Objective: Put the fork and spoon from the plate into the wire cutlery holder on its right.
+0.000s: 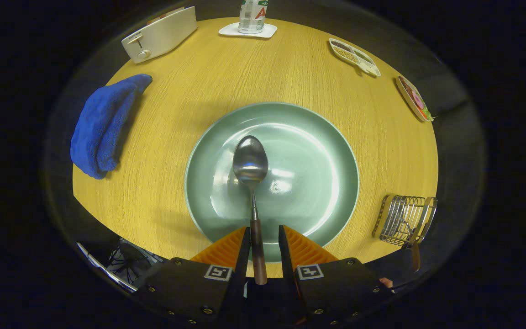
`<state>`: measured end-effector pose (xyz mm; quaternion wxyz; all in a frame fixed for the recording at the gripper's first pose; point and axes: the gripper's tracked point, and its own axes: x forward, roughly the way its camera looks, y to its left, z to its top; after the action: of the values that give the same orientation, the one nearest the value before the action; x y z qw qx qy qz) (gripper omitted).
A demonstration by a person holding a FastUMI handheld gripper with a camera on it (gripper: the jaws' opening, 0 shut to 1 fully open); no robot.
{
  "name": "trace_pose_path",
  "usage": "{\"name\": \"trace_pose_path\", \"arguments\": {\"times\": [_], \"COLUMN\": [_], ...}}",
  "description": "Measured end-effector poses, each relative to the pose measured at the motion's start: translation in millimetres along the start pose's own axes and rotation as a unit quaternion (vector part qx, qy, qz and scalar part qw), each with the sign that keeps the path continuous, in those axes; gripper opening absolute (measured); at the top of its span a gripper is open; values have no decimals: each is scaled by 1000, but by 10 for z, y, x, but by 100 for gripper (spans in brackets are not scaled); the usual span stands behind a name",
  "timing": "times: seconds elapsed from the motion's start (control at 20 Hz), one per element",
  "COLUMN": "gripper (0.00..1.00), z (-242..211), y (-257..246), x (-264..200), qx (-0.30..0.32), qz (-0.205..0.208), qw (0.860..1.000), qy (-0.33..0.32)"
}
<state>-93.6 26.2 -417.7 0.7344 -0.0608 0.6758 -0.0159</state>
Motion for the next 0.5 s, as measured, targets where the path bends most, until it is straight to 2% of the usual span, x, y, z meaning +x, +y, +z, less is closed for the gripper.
{"name": "trace_pose_path", "arguments": {"times": [0.2, 0.25, 0.4, 0.45, 0.5], "gripper": [34, 14, 12, 4, 4], "z": [-90, -57, -14, -29, -32], "y": [32, 27, -7, -10, -32], "x": [176, 101, 153, 126, 131], "qx": [17, 18, 13, 7, 3], "qz": [16, 17, 7, 5, 0], "qw": [1000, 1000, 1000, 1000, 1000], "qy": [10, 6, -4, -9, -12]}}
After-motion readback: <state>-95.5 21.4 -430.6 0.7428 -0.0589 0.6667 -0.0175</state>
